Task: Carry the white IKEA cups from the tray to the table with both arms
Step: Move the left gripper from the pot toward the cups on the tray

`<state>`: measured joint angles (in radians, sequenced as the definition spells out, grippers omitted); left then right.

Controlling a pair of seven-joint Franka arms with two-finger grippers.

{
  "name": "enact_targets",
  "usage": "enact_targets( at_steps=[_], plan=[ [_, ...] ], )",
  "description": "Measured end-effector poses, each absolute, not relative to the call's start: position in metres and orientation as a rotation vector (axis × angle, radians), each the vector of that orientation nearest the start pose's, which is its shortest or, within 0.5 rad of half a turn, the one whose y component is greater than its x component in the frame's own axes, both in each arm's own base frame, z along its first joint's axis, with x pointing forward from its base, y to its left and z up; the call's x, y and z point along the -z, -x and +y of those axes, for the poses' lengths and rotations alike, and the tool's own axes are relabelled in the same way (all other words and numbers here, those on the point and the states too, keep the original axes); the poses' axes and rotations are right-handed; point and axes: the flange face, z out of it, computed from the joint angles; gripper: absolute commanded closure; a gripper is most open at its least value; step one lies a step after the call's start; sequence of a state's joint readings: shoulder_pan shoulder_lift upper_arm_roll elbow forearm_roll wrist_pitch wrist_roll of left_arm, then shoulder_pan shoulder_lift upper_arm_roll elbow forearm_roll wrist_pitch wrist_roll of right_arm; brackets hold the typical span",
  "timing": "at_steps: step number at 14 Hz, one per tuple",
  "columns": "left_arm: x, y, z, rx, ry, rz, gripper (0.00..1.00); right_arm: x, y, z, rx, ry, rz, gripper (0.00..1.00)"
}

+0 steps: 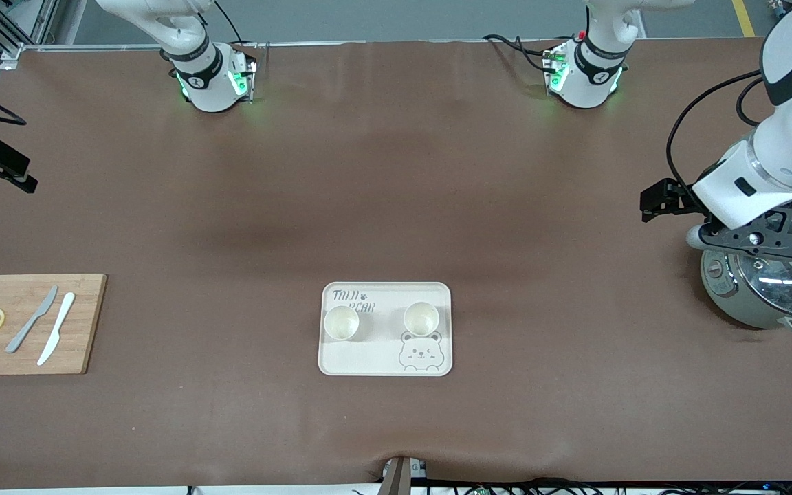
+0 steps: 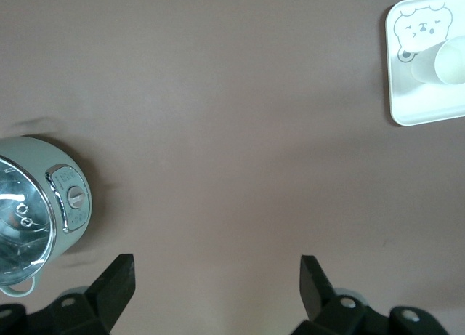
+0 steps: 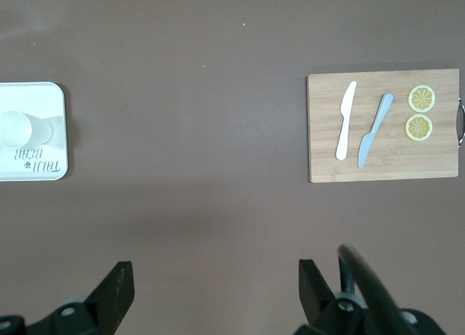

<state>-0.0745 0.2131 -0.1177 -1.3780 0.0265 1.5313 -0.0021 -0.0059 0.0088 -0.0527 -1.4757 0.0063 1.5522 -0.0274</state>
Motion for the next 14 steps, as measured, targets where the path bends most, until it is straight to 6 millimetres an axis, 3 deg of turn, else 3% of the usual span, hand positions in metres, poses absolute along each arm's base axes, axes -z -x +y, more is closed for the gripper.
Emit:
enact_targets(
  at_steps=[4, 8, 10, 14],
  plan=[
    [-0.587, -0.607, -0.108, -0.073, 3.121, 0.296, 0.00, -0.662, -0.554, -0.046, 0.103, 3.137, 0.087, 0.00],
    [-0.578, -0.611, -0.127, -0.064, 3.144, 0.236, 0.00, -0.662, -0.555, -0.045, 0.103, 3.137, 0.083, 0.00],
    [-0.557, -0.613, -0.154, -0.110, 3.141, 0.229, 0.00, -0.660, -0.556, -0.044, 0.102, 3.136, 0.081, 0.00],
    [-0.494, -0.633, -0.235, -0.116, 3.156, 0.117, 0.00, -0.649, -0.566, -0.042, 0.099, 3.137, 0.075, 0.00]
  ],
)
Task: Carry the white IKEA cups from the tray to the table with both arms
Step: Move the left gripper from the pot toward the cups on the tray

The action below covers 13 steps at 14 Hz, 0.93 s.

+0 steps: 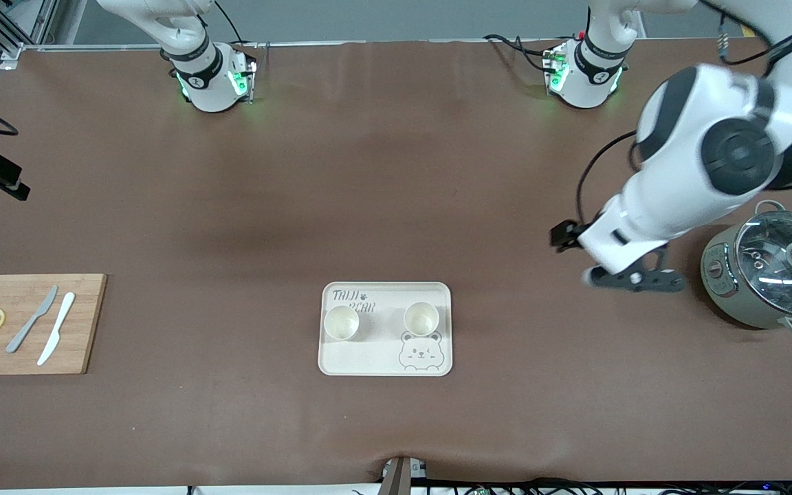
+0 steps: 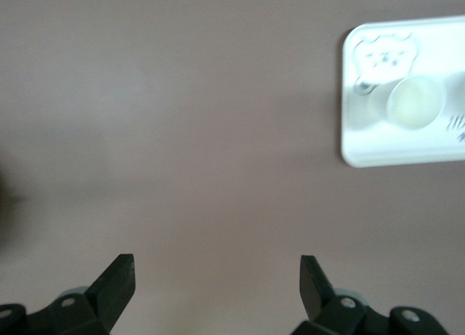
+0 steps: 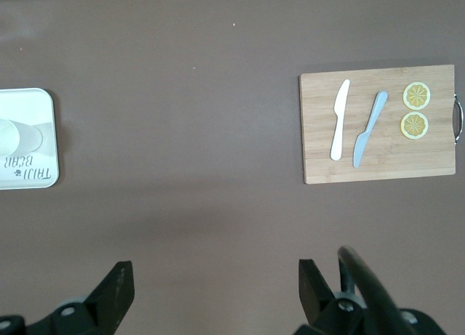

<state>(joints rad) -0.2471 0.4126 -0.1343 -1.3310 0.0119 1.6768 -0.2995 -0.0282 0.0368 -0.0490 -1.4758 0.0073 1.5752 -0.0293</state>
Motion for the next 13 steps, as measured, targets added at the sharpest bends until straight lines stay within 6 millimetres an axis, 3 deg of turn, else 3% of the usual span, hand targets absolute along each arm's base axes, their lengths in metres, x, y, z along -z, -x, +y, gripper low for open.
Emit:
enact_targets(
  at_steps=[5, 8, 10, 13],
  plan=[
    [-0.410, -0.640, -0.318, -0.155, 3.254, -0.034, 0.00, -0.627, -0.583, -0.026, 0.083, 3.136, 0.017, 0.00],
    [-0.359, -0.631, -0.368, -0.155, 3.265, -0.103, 0.00, -0.598, -0.602, -0.012, 0.048, 3.137, -0.052, 0.00],
    [-0.340, -0.624, -0.388, -0.161, 3.264, -0.104, 0.00, -0.572, -0.613, -0.006, -0.019, 3.137, -0.074, 0.00],
    [-0.322, -0.626, -0.399, -0.112, 3.287, -0.102, 0.00, -0.520, -0.631, -0.002, -0.142, 3.133, -0.085, 0.00]
  ],
)
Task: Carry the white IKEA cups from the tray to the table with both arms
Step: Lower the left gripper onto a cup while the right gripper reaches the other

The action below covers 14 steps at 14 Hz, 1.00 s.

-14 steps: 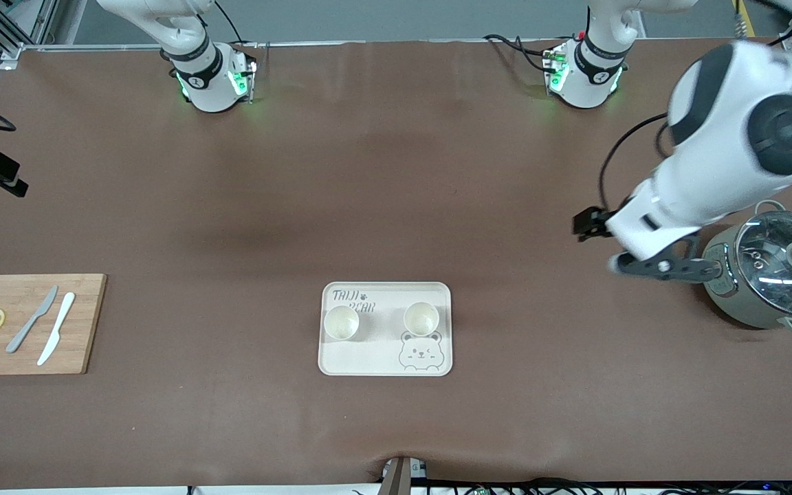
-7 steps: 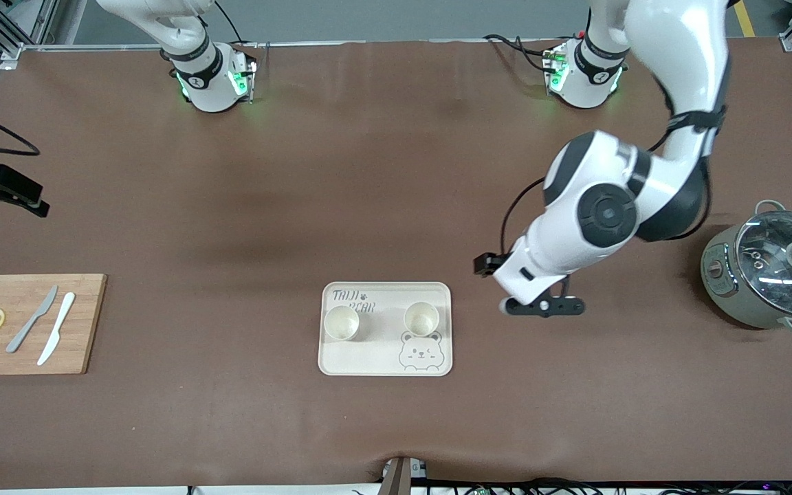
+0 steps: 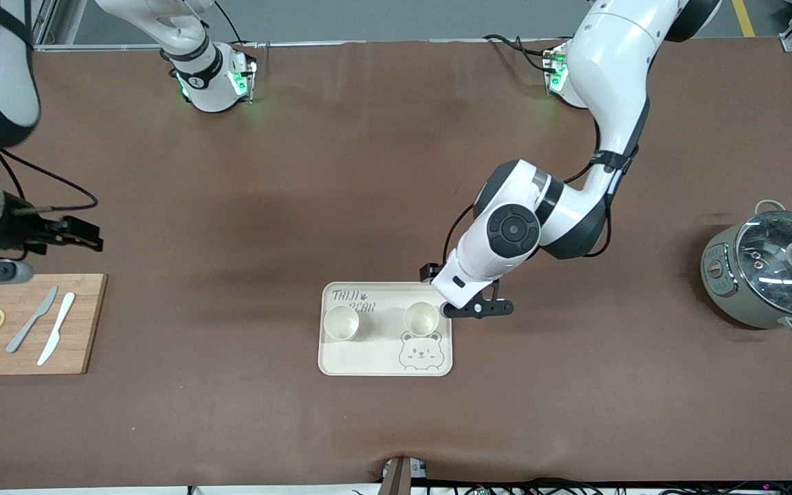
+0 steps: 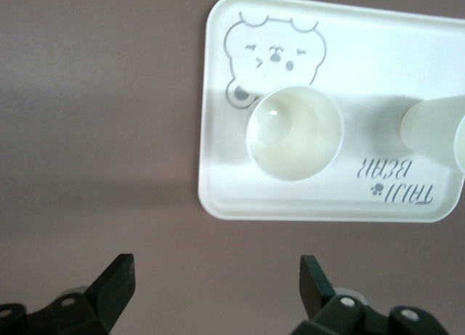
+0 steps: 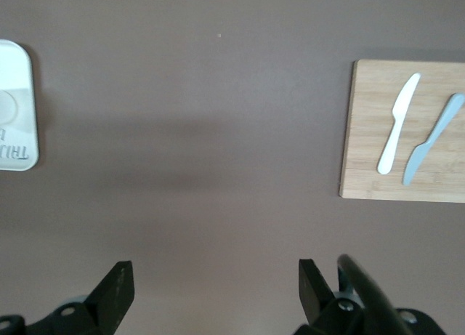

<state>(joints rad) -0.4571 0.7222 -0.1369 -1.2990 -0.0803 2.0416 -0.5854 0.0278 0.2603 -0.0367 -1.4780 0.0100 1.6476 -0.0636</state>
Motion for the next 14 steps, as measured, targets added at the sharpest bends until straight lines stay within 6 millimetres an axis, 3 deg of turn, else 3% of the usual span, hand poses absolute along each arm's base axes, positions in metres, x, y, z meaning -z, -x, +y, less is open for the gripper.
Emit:
enact_targets(
  at_steps=[2, 5, 10, 14],
  plan=[
    [-0.305, -0.633, -0.406, -0.026, 3.320, -0.106, 0.00, -0.492, -0.642, 0.005, -0.180, 3.131, -0.101, 0.00],
    [-0.282, -0.639, -0.415, 0.101, 3.346, -0.080, 0.00, -0.472, -0.657, 0.028, -0.120, 3.102, -0.115, 0.00],
    [-0.276, -0.654, -0.410, 0.272, 3.368, -0.044, 0.00, -0.440, -0.674, 0.058, -0.075, 3.010, 0.083, 0.00],
    [-0.276, -0.661, -0.400, 0.317, 3.345, 0.024, 0.00, -0.411, -0.680, 0.125, -0.046, 3.004, 0.263, 0.00]
  ],
)
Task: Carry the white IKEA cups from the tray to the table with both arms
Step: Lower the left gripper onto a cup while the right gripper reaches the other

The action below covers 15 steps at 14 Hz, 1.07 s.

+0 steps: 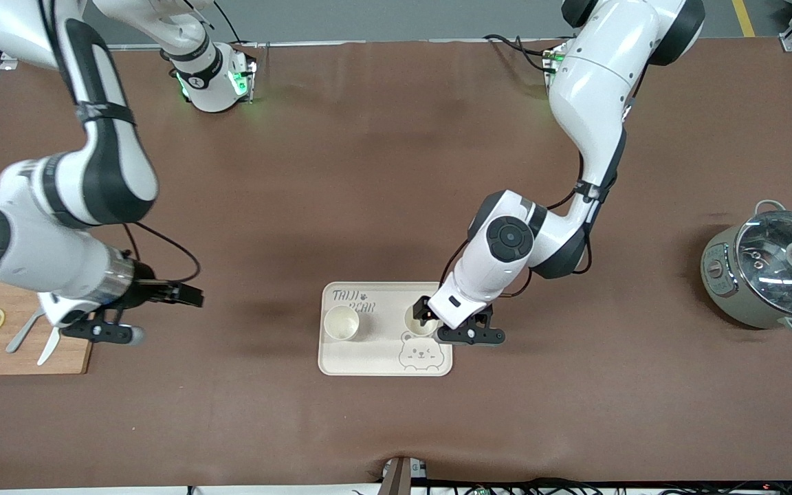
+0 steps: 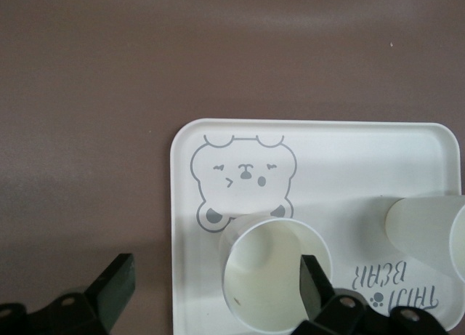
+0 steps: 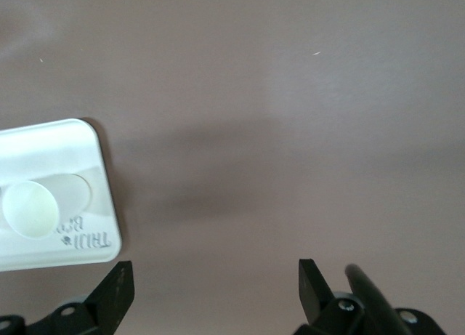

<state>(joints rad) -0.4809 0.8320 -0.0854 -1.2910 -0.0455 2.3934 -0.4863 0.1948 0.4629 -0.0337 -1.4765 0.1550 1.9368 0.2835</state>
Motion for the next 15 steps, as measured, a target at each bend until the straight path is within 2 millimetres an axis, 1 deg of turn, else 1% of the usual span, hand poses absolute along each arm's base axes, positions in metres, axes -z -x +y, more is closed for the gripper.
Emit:
enact_targets(
  at_steps=[2, 5, 8, 10, 11, 14, 15],
  plan=[
    [-0.271, -0.661, -0.400, 0.309, 3.341, 0.031, 0.00, -0.395, -0.681, 0.159, -0.013, 2.999, 0.294, 0.00],
    [-0.258, -0.659, -0.402, 0.302, 3.338, 0.046, 0.00, -0.378, -0.679, 0.213, 0.021, 2.996, 0.262, 0.00],
    [-0.245, -0.659, -0.402, 0.305, 3.337, 0.064, 0.00, -0.365, -0.685, 0.256, 0.030, 2.982, 0.344, 0.00],
    [-0.238, -0.657, -0.405, 0.292, 3.334, 0.074, 0.00, -0.351, -0.689, 0.278, 0.034, 2.984, 0.363, 0.00],
    [-0.235, -0.655, -0.407, 0.288, 3.333, 0.081, 0.00, -0.343, -0.690, 0.285, 0.034, 2.992, 0.365, 0.00],
    [-0.233, -0.652, -0.414, 0.301, 3.337, 0.095, 0.00, -0.316, -0.694, 0.295, 0.063, 3.017, 0.350, 0.00],
    [-0.234, -0.653, -0.415, 0.326, 3.342, 0.095, 0.59, -0.307, -0.694, 0.298, 0.075, 3.019, 0.348, 0.00]
  ],
)
